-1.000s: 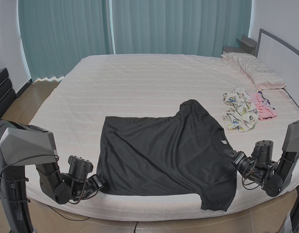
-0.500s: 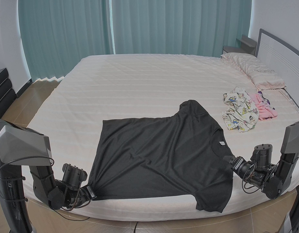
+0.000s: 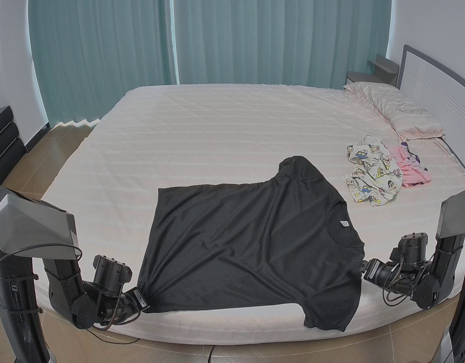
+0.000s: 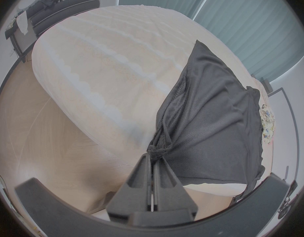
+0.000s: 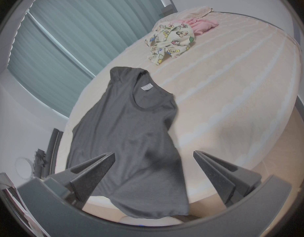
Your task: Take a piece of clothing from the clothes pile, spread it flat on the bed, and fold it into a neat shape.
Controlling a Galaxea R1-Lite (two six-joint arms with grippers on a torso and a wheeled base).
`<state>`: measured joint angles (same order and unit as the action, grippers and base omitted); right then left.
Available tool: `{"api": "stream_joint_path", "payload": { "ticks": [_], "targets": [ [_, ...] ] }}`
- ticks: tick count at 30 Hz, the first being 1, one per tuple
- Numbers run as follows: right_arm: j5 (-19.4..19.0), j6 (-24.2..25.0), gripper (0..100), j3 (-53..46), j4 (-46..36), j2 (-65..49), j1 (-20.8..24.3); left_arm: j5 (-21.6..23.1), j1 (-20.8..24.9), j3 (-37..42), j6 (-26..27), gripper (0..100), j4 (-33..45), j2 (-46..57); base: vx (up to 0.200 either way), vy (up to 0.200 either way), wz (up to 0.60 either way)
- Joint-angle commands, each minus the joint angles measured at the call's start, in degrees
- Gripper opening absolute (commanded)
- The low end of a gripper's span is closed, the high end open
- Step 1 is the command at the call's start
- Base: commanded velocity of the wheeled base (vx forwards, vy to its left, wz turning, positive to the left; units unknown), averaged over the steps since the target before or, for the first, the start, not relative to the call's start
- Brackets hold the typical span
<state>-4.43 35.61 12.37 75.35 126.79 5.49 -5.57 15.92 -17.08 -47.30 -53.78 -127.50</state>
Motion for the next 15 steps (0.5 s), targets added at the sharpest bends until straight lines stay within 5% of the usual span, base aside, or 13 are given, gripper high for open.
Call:
{"api": "stream_joint_path", "payload": {
  "ticks": [1, 10, 15],
  "targets": [
    [-1.7, -4.5, 100, 0.6, 0.1, 7.3, -3.8, 1.3, -0.3, 1.3, -1.7, 0, -2.8, 0.1, 0.0, 0.0, 0.0],
    [-8.2, -6.1, 100, 3.7, 2.2, 9.8, -3.8, 2.5, -0.9, 1.8, -2.3, 0, -6.0, -0.2, 0.0, 0.0, 0.0],
    [-8.8, -5.6, 100, 7.2, 2.3, 10.1, -3.8, 2.6, -0.9, 1.8, -2.4, 0, -6.0, -0.2, 0.0, 0.0, 0.0]
  ]
}}
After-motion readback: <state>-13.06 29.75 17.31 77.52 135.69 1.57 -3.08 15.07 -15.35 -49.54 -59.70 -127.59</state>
